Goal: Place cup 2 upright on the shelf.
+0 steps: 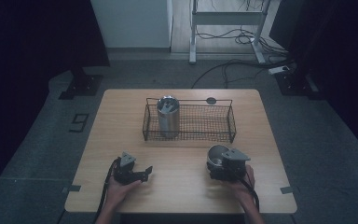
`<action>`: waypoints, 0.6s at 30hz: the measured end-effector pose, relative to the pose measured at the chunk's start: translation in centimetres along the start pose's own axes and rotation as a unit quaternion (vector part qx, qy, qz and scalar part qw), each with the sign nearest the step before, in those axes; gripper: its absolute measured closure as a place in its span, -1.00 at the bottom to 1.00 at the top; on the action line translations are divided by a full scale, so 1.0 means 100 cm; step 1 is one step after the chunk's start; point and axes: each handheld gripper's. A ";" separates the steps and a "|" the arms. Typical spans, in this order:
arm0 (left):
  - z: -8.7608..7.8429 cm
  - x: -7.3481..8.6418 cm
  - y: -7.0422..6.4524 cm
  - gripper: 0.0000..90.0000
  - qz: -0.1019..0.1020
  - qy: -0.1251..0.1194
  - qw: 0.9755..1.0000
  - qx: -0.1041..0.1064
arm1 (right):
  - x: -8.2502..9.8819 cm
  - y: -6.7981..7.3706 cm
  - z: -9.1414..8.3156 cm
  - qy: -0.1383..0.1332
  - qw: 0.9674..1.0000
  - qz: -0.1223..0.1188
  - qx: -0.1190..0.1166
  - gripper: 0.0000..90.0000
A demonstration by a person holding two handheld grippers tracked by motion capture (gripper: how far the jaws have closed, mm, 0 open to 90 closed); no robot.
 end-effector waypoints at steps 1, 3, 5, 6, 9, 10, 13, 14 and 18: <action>0.000 0.000 0.000 -0.74 -0.001 0.000 1.000 0.000 | 0.000 0.000 0.000 0.000 1.000 0.000 0.000 -0.84; 0.000 0.000 0.001 -0.74 -0.002 0.000 1.000 0.001 | 0.000 0.000 0.000 0.000 1.000 0.000 -0.001 -0.84; 0.000 0.000 0.001 -0.74 -0.002 0.000 1.000 0.001 | 0.000 -0.001 0.000 0.000 1.000 0.000 -0.002 -0.83; 0.000 0.000 0.001 -0.74 -0.002 0.000 1.000 0.001 | 0.000 -0.001 0.000 0.000 1.000 -0.001 -0.004 -0.83; 0.000 0.000 0.001 -0.74 -0.001 0.000 1.000 0.001 | 0.000 -0.002 0.000 -0.001 1.000 -0.003 -0.007 -0.83; -0.001 0.000 0.001 -0.74 -0.002 0.000 1.000 0.001 | 0.000 -0.003 0.000 -0.001 1.000 -0.003 -0.007 -0.83; -0.001 0.000 0.002 -0.74 -0.002 -0.001 1.000 0.001 | 0.000 -0.003 -0.001 -0.001 1.000 -0.001 -0.009 -0.83; -0.001 0.000 0.002 -0.74 -0.002 -0.001 1.000 0.002 | 0.000 -0.003 -0.001 -0.001 1.000 -0.001 -0.010 -0.83; -0.001 0.000 0.002 -0.74 -0.003 -0.001 1.000 0.001 | 0.001 -0.005 -0.001 -0.003 1.000 0.004 -0.014 -0.83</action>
Point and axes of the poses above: each handheld gripper's, and its own axes: z roughly forward along the jaws, x roughly out of its underside, y roughly to its left, and after that the axes turned 13 degrees about y, right-handed
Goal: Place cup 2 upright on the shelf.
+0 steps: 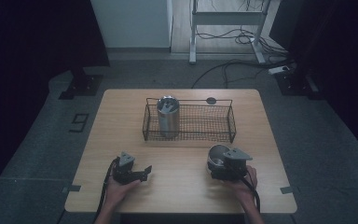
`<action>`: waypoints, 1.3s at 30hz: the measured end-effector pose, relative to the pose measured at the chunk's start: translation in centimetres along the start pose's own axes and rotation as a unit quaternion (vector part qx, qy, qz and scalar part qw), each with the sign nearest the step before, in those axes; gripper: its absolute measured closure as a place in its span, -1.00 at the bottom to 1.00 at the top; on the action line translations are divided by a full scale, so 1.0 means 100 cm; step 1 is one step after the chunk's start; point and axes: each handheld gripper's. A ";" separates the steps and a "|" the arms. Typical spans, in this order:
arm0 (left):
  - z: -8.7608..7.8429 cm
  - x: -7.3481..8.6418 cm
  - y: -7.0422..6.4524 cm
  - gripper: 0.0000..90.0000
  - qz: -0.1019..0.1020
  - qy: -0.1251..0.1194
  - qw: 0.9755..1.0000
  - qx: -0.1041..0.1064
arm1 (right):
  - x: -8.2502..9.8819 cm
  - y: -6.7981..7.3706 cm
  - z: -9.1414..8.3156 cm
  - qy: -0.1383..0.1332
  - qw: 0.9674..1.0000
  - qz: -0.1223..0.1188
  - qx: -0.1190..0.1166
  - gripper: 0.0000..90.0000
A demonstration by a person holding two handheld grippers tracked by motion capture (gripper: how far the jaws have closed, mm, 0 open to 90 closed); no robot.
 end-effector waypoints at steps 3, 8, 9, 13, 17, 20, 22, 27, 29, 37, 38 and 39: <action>0.000 0.000 0.000 -0.74 0.001 0.001 1.000 0.000 | 0.000 -0.001 -0.001 -0.003 1.000 0.001 -0.001 -0.83; 0.000 0.000 0.000 -0.74 0.001 0.002 1.000 -0.001 | 0.000 -0.002 -0.006 -0.011 1.000 0.001 -0.003 -0.83; 0.000 0.000 0.000 -0.74 0.001 0.002 1.000 -0.002 | 0.000 -0.002 -0.007 -0.013 1.000 0.001 -0.004 -0.83; 0.000 0.001 0.001 -0.74 0.000 0.002 1.000 -0.001 | -0.001 -0.003 -0.011 -0.019 1.000 0.002 -0.005 -0.83; 0.000 0.001 0.002 -0.74 -0.003 0.000 1.000 0.000 | -0.003 -0.004 -0.018 -0.026 1.000 0.003 -0.008 -0.83; -0.001 0.001 0.002 -0.74 -0.003 0.001 1.000 0.000 | -0.003 -0.006 -0.022 -0.031 0.999 0.004 -0.008 -0.83; -0.002 0.001 0.002 -0.74 -0.004 -0.002 1.000 0.000 | -0.004 -0.006 -0.024 -0.035 0.999 0.004 -0.007 -0.83; -0.004 0.001 0.004 -0.74 -0.007 -0.004 1.000 0.001 | -0.006 -0.007 -0.029 -0.040 0.999 0.004 -0.007 -0.83; -0.005 0.001 0.004 -0.74 -0.010 -0.006 1.000 0.005 | -0.007 -0.007 -0.031 -0.041 0.999 0.004 -0.007 -0.83; -0.006 0.000 0.004 -0.73 -0.015 -0.011 1.000 0.016 | -0.015 -0.013 -0.040 -0.051 0.999 0.007 -0.009 -0.83; -0.006 0.000 0.003 -0.73 -0.014 -0.012 1.000 0.016 | -0.017 -0.013 -0.041 -0.051 0.999 0.007 -0.008 -0.83; -0.005 0.000 0.002 -0.73 -0.013 -0.011 1.000 0.016 | -0.018 -0.013 -0.041 -0.052 0.999 0.006 -0.007 -0.83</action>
Point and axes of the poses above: each handheld gripper's, and its own axes: z roughly forward along the jaws, x roughly out of its underside, y roughly to its left, and after that the axes turned 13 degrees about y, right-handed
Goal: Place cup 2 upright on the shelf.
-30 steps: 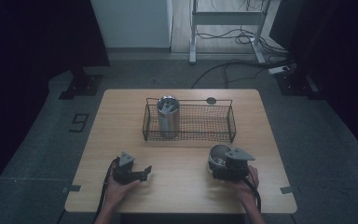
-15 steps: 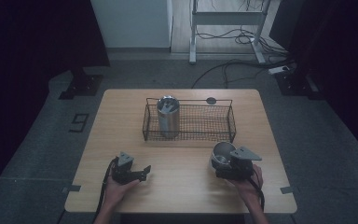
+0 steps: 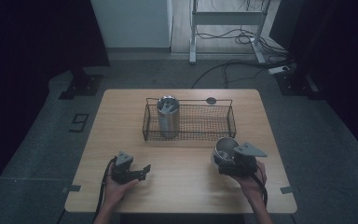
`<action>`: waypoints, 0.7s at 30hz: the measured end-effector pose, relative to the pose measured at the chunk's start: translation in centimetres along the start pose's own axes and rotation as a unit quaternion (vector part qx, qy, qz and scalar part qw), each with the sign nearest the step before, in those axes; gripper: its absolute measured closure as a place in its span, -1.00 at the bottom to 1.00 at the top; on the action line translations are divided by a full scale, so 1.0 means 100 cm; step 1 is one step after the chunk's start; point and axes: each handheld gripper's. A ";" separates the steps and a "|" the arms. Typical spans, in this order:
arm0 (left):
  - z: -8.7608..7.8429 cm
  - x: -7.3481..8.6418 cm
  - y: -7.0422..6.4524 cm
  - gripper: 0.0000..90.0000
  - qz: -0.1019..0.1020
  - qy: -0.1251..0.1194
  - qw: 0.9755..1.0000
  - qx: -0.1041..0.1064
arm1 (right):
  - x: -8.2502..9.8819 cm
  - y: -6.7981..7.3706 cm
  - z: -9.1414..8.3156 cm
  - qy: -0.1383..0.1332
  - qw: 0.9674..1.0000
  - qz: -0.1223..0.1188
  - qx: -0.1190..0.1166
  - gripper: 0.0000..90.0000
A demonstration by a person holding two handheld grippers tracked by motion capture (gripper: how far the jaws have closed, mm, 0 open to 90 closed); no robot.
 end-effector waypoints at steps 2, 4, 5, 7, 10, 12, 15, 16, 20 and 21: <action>0.000 0.000 -0.001 -0.73 0.002 0.001 1.000 0.000 | -0.003 0.000 -0.001 -0.001 1.000 -0.002 0.001 -0.83; 0.000 0.000 -0.001 -0.73 0.002 0.001 1.000 0.002 | -0.006 -0.001 -0.003 -0.002 1.000 -0.002 0.001 -0.83; 0.000 0.000 -0.001 -0.73 0.002 0.001 1.000 0.002 | -0.007 -0.002 -0.004 -0.004 1.000 -0.002 0.001 -0.83; 0.001 0.000 -0.001 -0.73 0.000 0.003 1.000 0.003 | -0.010 -0.003 -0.006 -0.006 1.000 0.000 0.000 -0.83; 0.003 0.000 -0.003 -0.73 -0.002 0.005 1.000 0.006 | -0.014 -0.005 -0.008 -0.005 1.000 0.003 0.000 -0.83; 0.005 0.000 -0.004 -0.73 0.002 0.008 1.000 0.005 | -0.017 -0.006 -0.008 -0.005 1.000 0.004 -0.001 -0.83; 0.005 0.000 -0.005 -0.73 0.003 0.008 1.000 0.005 | -0.021 -0.008 -0.009 -0.006 1.000 0.007 -0.001 -0.83; 0.005 0.000 -0.005 -0.73 0.003 0.008 1.000 0.005 | -0.022 -0.008 -0.009 -0.006 1.000 0.007 -0.001 -0.83; 0.003 0.000 -0.004 -0.73 0.001 0.006 1.000 0.007 | -0.026 -0.010 -0.010 -0.008 1.000 0.009 -0.001 -0.83; 0.003 0.000 -0.004 -0.73 0.001 0.006 1.000 0.007 | -0.028 -0.010 -0.010 -0.007 1.000 0.008 -0.001 -0.83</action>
Point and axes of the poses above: each handheld gripper's, and its own axes: z roughly forward along the jaws, x roughly out of its underside, y roughly to its left, and after that the axes turned 13 degrees about y, right-handed
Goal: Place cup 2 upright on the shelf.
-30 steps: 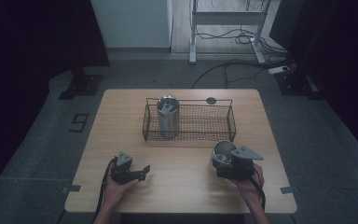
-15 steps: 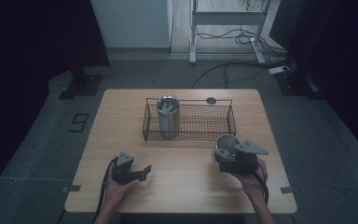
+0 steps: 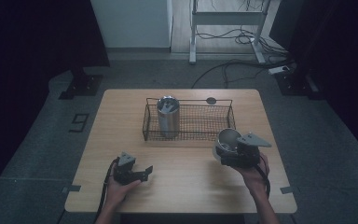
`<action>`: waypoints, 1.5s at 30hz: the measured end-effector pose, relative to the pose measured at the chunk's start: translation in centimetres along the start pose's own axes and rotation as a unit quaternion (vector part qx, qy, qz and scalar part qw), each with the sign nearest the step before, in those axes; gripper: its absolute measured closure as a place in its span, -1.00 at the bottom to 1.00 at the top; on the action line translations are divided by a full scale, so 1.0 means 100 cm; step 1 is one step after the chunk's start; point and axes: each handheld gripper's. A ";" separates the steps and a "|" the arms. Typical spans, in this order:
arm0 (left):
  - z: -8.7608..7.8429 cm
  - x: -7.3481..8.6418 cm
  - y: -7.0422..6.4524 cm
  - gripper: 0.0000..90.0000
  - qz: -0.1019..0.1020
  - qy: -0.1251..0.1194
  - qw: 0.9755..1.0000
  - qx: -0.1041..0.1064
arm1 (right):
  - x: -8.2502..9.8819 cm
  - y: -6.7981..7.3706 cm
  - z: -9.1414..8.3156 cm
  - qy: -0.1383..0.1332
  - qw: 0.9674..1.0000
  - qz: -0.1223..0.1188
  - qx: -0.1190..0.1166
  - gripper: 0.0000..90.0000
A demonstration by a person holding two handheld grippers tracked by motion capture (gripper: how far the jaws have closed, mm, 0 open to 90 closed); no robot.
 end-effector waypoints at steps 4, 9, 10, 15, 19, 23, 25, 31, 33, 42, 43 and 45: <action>0.000 0.000 -0.001 -0.73 0.001 0.001 1.000 0.001 | -0.006 -0.002 -0.002 -0.004 1.000 0.002 -0.001 -0.83; -0.003 0.000 0.001 -0.73 -0.005 -0.004 1.000 0.003 | -0.013 -0.005 -0.003 -0.006 1.000 0.004 0.000 -0.83; -0.004 0.000 0.002 -0.72 -0.007 -0.005 1.000 0.004 | -0.014 -0.006 -0.003 -0.006 1.000 0.005 0.000 -0.83; -0.005 0.000 0.004 -0.72 -0.012 -0.008 1.000 0.006 | -0.022 -0.008 -0.002 0.001 1.000 0.006 0.000 -0.83; -0.006 0.000 0.005 -0.72 -0.011 -0.009 1.000 0.007 | -0.028 -0.009 -0.002 0.000 1.000 0.007 -0.001 -0.83; -0.006 0.000 0.004 -0.72 -0.011 -0.007 1.000 0.008 | -0.032 -0.011 -0.001 0.001 1.000 0.011 -0.001 -0.83; -0.006 0.000 0.004 -0.72 -0.012 -0.009 1.000 0.009 | -0.034 -0.011 0.000 0.003 1.000 0.011 0.001 -0.83; -0.008 0.000 0.005 -0.71 -0.013 -0.011 1.000 0.011 | -0.039 -0.013 0.001 0.004 1.000 0.014 0.004 -0.83; -0.008 0.000 0.005 -0.71 -0.013 -0.011 1.000 0.011 | -0.041 -0.014 0.001 0.004 1.000 0.016 0.004 -0.83; -0.009 0.001 0.006 -0.71 -0.015 -0.013 1.000 0.013 | -0.051 -0.014 0.003 0.002 1.000 0.021 0.002 -0.83; -0.010 0.001 0.006 -0.71 -0.015 -0.012 1.000 0.014 | -0.053 -0.015 0.004 0.002 1.000 0.022 0.003 -0.83; -0.010 0.001 0.006 -0.71 -0.015 -0.014 1.000 0.015 | -0.055 -0.015 0.006 0.003 1.000 0.021 0.004 -0.83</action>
Point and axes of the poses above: each handheld gripper's, and its own axes: z roughly forward along the jaws, x roughly out of its underside, y roughly to its left, and after that the axes turned 13 degrees about y, right-handed
